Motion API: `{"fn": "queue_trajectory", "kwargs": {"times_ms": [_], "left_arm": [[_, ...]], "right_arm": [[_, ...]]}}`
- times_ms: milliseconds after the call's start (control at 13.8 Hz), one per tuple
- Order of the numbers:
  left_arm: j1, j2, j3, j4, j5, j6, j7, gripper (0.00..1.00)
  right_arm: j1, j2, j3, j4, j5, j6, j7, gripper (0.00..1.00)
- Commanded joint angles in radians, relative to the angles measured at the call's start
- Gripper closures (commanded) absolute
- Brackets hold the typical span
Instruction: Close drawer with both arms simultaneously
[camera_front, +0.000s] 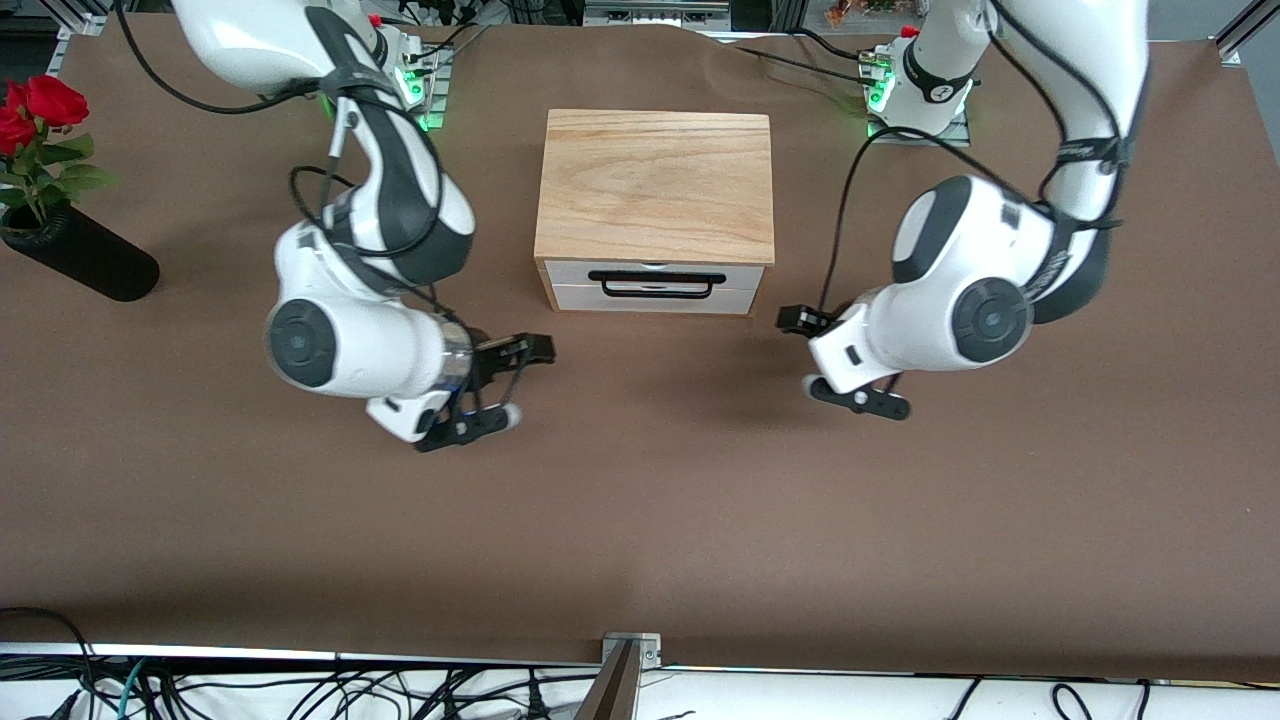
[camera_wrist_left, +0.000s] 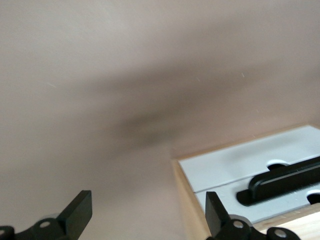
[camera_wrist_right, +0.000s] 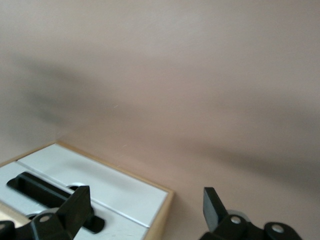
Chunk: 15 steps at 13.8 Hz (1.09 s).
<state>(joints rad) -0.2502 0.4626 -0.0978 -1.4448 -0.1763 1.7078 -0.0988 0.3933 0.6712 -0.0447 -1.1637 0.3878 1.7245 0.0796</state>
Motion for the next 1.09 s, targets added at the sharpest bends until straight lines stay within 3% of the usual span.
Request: {"fn": "queue_trajectory", "kwargs": {"times_ms": [0,217,290,580,797,1014], "left_arm": [[0.038,-0.056,0.003,0.037,0.084,-0.052,0.016,0.00],[0.084,-0.114,0.004,0.082,0.168,-0.108,0.005,0.00],[0.112,-0.128,0.003,0.107,0.188,-0.115,0.004,0.00],[0.230,-0.197,0.000,0.127,0.198,-0.151,0.013,0.00],[0.242,-0.271,0.001,0.075,0.192,-0.154,0.019,0.00],[0.230,-0.392,0.003,-0.092,0.184,-0.102,0.019,0.00]], "right_arm": [[-0.098,-0.039,-0.013,0.024,-0.013,-0.074,0.000,0.00],[-0.145,-0.055,-0.066,0.022,-0.024,-0.114,0.002,0.00],[-0.142,-0.056,-0.088,0.024,-0.068,-0.115,0.003,0.00],[-0.146,-0.175,-0.083,-0.042,-0.289,0.007,0.002,0.00],[-0.224,-0.323,-0.075,-0.172,-0.297,0.024,0.012,0.00],[-0.287,-0.442,-0.057,-0.281,-0.349,0.018,0.012,0.00]]}}
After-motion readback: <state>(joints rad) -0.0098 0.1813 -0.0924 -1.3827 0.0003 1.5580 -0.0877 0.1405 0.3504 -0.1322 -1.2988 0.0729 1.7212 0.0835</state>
